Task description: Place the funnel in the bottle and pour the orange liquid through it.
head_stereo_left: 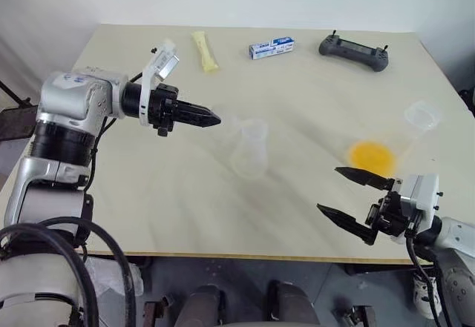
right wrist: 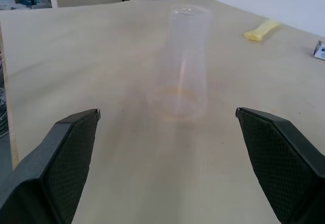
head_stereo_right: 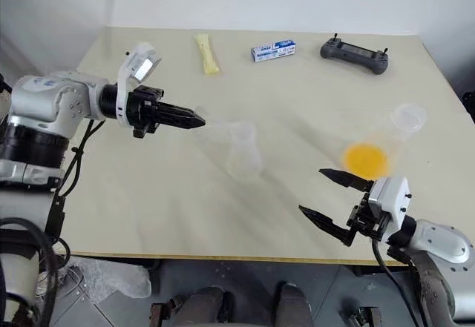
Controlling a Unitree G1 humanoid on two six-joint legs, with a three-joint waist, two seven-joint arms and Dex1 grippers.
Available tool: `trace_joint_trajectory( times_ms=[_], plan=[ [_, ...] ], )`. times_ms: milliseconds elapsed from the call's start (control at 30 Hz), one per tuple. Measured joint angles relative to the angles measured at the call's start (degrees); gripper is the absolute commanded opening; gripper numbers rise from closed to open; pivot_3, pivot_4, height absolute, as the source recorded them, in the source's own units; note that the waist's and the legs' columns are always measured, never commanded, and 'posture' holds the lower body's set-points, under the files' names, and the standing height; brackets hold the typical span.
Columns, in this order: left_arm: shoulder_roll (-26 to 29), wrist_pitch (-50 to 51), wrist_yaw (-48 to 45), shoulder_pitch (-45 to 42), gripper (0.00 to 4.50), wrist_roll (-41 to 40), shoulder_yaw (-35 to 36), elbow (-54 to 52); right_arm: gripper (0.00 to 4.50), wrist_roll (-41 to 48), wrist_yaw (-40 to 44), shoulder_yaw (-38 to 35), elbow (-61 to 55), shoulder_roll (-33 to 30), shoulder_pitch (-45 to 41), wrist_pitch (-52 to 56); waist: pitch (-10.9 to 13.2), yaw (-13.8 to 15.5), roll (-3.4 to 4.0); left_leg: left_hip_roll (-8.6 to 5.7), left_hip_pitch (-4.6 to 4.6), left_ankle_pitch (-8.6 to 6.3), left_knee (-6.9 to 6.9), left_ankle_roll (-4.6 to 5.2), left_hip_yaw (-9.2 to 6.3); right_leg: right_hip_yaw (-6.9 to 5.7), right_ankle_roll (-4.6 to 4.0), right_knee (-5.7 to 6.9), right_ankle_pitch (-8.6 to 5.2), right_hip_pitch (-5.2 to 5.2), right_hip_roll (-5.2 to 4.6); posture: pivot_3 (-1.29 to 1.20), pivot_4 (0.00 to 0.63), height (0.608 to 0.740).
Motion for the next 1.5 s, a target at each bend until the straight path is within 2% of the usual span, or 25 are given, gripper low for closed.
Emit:
trace_joint_trajectory(
  times_ms=[167, 367, 500, 633, 1300, 1500],
  plan=[
    [-3.78, -5.80, -3.81, -5.89, 0.05, 5.77, -2.12, 10.22, 4.50, -0.35, -0.58, 0.10, -0.48, 0.56, -0.03, -0.25, 0.02, 0.00, -0.04, -0.01, -0.10, 0.01, 0.02, 0.02, -0.02, -0.01, 0.00, 0.00, 0.00, -0.08, -0.01, 0.00, 0.150, 0.740],
    [-7.06, -11.41, -3.92, -11.55, 0.05, 11.00, -3.18, 19.11, 4.50, -0.43, -0.63, 0.23, -0.70, 0.74, -2.02, -0.90, 0.03, -0.06, -0.05, -0.01, -0.26, 0.02, 0.04, 0.04, 0.01, 0.00, 0.00, 0.11, 0.00, -0.33, -0.03, 0.00, 0.150, 0.740],
    [-7.24, -14.05, -3.92, -13.11, 0.05, 11.44, -5.46, 22.37, 4.50, -0.44, -0.43, 0.41, -0.71, 0.73, -2.49, -0.96, 0.03, -0.08, -0.05, -0.03, -0.93, 0.02, 0.38, 0.05, 0.02, 0.03, 0.01, 0.52, 0.01, -0.98, -0.06, 0.00, 0.150, 0.740],
    [-9.20, -16.62, -3.93, -16.99, 0.05, 11.61, -8.05, 27.20, 4.50, -0.51, -0.40, 0.61, -0.71, 0.73, -3.34, -1.18, 0.12, 0.22, -0.21, -0.08, -0.95, 0.05, 0.46, 0.09, 0.00, -0.01, 0.01, 0.62, 0.01, -0.96, -0.12, 0.00, 0.150, 0.740],
    [-10.16, -26.10, -3.93, -24.12, 0.05, 6.10, -23.84, 29.50, 4.50, -1.88, -1.32, 3.11, -0.79, 1.88, -1.98, -2.53, 0.13, -0.04, -0.22, -0.09, -0.93, 0.05, 0.44, 0.11, 0.03, 0.02, 0.01, 0.65, 0.01, -0.97, -0.14, 0.00, 0.150, 0.740],
    [-12.00, -29.19, -3.93, -27.46, 0.05, 6.08, -27.19, 33.44, 4.50, -1.98, -1.20, 3.92, -0.65, 1.92, -2.60, -2.56, 0.15, 0.02, -0.25, -0.10, -0.94, 0.05, 0.46, 0.13, 0.06, 0.03, 0.01, 0.64, 0.01, -0.97, -0.14, 0.00, 0.150, 0.740]
  ],
)
